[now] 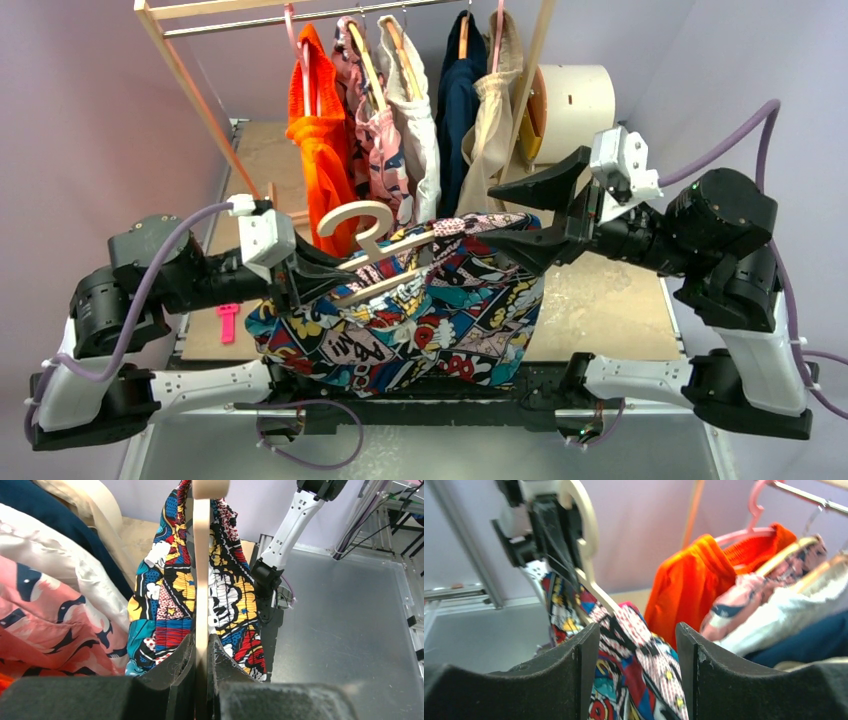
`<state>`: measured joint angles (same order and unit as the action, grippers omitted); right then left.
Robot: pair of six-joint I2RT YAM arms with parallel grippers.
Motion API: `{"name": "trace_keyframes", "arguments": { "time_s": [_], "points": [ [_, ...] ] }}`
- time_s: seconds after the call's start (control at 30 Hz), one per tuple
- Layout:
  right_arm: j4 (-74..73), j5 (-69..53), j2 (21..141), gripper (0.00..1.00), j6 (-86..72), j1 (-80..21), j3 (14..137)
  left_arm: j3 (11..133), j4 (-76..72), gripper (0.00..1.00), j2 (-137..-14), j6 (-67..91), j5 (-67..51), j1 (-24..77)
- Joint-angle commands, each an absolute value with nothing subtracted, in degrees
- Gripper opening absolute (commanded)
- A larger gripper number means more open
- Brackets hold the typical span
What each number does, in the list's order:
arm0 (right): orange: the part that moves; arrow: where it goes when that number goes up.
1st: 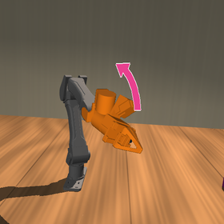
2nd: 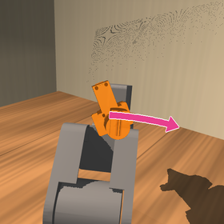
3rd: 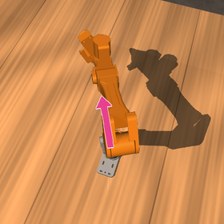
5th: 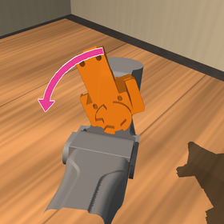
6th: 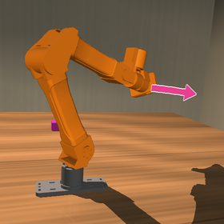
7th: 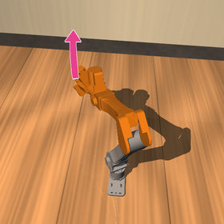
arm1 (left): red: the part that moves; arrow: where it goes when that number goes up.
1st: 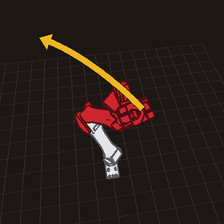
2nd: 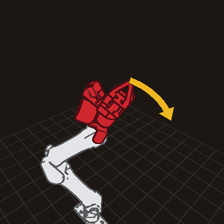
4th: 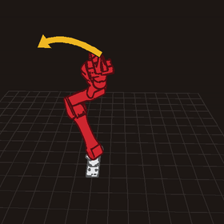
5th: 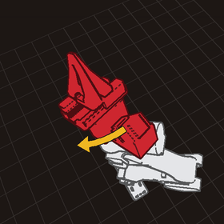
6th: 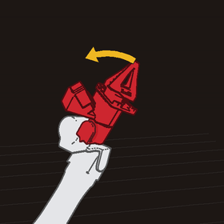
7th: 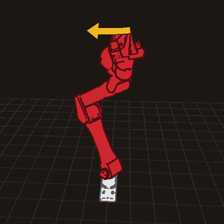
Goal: Place the shorts on the hanger
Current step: Hang the shorts on the hanger.
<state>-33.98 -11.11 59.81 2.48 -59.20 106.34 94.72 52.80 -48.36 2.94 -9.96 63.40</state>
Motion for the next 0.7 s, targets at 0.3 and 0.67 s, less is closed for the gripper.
{"name": "trace_keyframes", "arguments": {
  "time_s": [0.3,0.67],
  "points": [
    [-34.16,-29.82,68.41,0.62,6.76,-59.19,108.11,97.56,46.38,0.0,-53.25,3.69,-16.33,63.36],
    [-33.53,-34.93,71.28,0.53,5.33,-59.17,106.71,97.32,44.92,0.0,-54.22,3.05,-16.82,63.35]
  ]
}}
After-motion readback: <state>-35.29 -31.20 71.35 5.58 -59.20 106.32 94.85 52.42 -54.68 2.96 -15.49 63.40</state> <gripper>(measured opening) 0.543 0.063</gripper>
